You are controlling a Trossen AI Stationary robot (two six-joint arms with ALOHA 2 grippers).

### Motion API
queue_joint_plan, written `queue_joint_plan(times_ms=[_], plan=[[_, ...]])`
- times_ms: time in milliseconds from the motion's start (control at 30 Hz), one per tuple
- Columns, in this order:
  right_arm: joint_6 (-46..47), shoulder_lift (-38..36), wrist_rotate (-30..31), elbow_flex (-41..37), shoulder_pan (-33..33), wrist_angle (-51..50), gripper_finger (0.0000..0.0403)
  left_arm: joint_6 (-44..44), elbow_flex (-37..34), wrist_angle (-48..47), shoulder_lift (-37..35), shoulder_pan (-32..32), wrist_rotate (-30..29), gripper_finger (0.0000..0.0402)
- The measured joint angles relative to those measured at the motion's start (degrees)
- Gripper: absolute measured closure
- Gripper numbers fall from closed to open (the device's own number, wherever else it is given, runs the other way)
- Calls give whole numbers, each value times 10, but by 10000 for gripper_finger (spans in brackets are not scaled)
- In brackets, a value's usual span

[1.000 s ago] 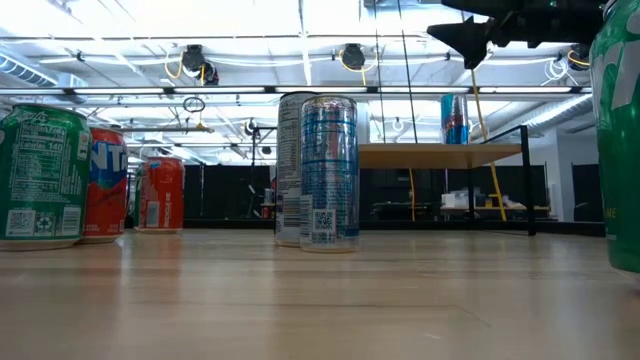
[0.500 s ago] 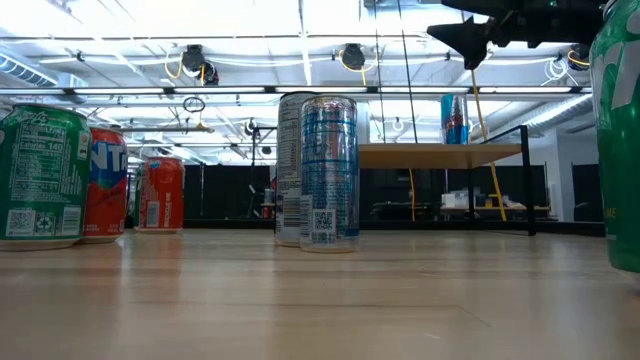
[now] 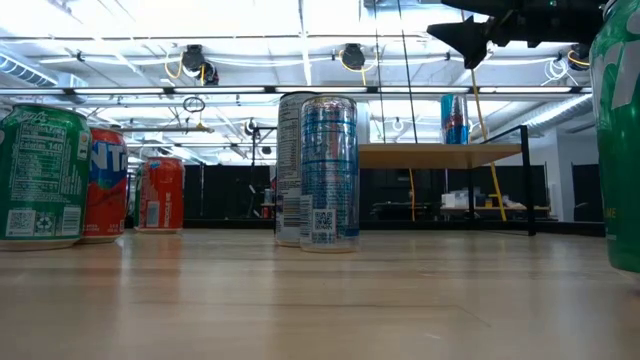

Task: Place canned beverage on shelf
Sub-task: Put the bottom blue soda can on the shelf aligned with the other blue soda can

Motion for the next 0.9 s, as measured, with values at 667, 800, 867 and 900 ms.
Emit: queue_joint_plan(times_ms=[667,800,867,900], plan=[[30,0,0,0,1,-33,129,44,0,-37,45,22,-9,135],[29,0,3,0,14,-66,143,91,0,-41,43,49,-4,189],[30,0,3,0,23,-69,152,108,0,-47,40,66,7,194],[30,0,3,0,27,-69,156,115,0,-51,39,73,9,194]])
